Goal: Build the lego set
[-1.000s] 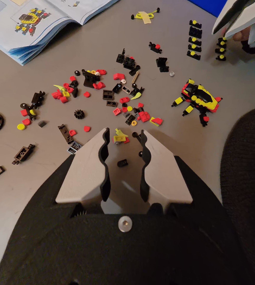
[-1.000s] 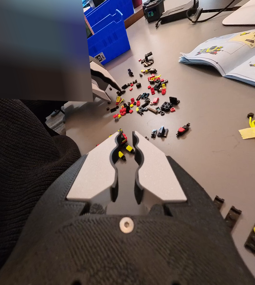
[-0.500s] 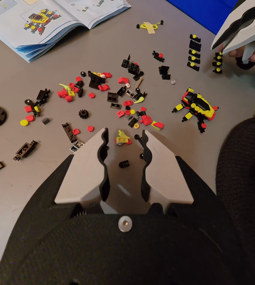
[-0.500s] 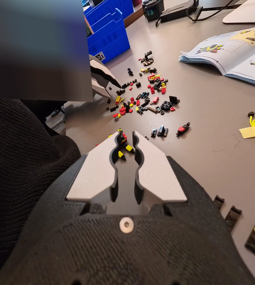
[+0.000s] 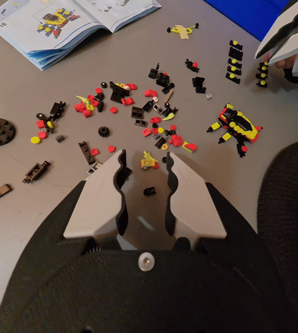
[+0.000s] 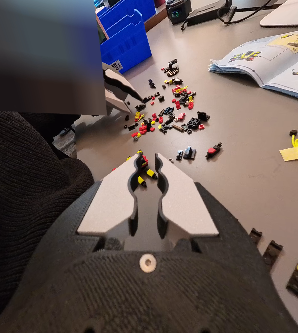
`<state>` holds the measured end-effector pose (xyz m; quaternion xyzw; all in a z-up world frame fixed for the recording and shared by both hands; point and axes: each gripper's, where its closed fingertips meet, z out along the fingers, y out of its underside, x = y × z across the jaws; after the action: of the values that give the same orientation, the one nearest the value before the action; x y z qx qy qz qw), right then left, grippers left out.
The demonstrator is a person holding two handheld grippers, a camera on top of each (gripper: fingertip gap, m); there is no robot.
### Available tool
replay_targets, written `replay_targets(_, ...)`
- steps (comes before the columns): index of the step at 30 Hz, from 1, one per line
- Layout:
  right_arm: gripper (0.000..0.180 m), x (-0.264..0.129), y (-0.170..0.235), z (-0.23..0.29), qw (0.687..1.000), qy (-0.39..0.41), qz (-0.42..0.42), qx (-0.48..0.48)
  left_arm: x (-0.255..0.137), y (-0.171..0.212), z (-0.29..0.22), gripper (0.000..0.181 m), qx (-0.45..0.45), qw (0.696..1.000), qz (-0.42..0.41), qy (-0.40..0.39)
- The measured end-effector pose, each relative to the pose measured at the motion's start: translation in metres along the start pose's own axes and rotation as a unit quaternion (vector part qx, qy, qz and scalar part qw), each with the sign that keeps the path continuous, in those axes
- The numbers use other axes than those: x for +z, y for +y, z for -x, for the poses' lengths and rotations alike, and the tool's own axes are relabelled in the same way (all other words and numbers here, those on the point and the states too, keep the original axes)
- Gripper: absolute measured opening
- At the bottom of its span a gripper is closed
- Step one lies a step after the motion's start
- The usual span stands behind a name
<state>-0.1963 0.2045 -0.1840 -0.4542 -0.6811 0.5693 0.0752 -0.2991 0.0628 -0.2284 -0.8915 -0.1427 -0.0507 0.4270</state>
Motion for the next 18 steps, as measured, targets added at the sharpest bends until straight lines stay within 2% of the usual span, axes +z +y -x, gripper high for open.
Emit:
replay_targets(2, 0.013, 0.0, 0.0, -0.001, 1.0, 0.002, 0.0, 0.0, -0.002, -0.003, 0.011, 0.042, -0.002, 1.0, -0.008, -0.028)
replay_targets(6, 0.013, 0.001, -0.002, -0.002, 1.0, 0.0, -0.004, 0.006, -0.005, -0.015, 0.067, 0.031, -0.033, 0.99, -0.034, -0.13)
replay_targets(9, 0.013, 0.0, -0.003, 0.0, 1.0, -0.005, -0.006, 0.005, 0.004, -0.024, 0.086, 0.032, -0.077, 0.989, -0.039, -0.122)
replay_targets(14, 0.012, -0.003, -0.003, 0.002, 1.0, 0.001, -0.008, -0.008, 0.016, -0.028, 0.11, 0.023, -0.067, 0.983, -0.025, -0.169)
replay_targets(18, 0.012, -0.007, -0.005, 0.0, 1.0, 0.003, -0.014, -0.004, 0.02, -0.032, 0.112, 0.012, -0.072, 0.984, -0.025, -0.159)
